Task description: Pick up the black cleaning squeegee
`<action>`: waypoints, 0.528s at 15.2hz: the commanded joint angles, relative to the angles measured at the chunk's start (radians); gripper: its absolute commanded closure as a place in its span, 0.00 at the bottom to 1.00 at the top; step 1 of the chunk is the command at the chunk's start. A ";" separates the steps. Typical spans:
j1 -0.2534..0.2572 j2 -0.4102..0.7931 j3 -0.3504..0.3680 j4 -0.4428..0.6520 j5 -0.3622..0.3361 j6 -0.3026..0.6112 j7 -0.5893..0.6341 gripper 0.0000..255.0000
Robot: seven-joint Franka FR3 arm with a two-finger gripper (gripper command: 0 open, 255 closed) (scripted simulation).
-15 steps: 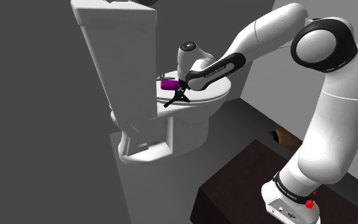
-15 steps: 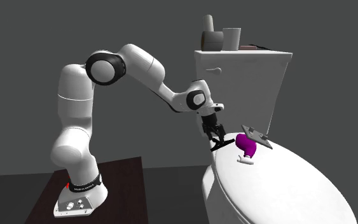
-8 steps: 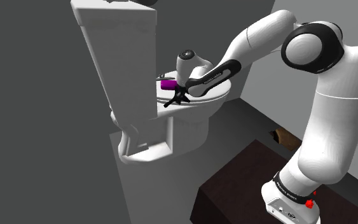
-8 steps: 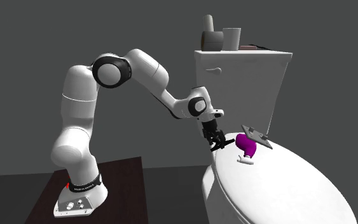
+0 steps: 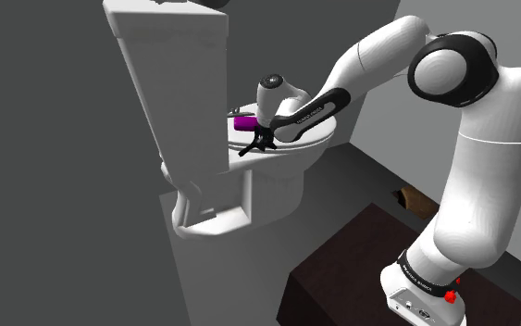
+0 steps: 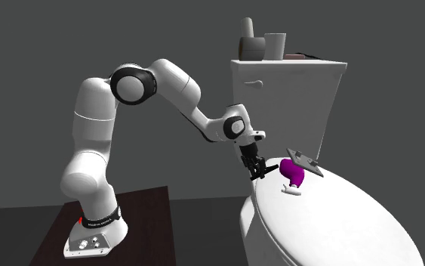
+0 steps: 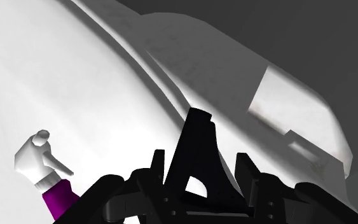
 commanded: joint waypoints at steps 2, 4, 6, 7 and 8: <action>0.000 0.001 0.000 0.001 0.000 0.001 0.000 1.00; -0.001 -0.004 0.003 0.007 0.007 -0.010 -0.008 1.00; -0.004 -0.021 0.008 0.011 0.020 -0.029 -0.023 1.00; -0.005 -0.029 0.011 0.013 0.026 -0.038 -0.030 1.00; -0.006 -0.037 0.013 0.016 0.032 -0.048 -0.037 1.00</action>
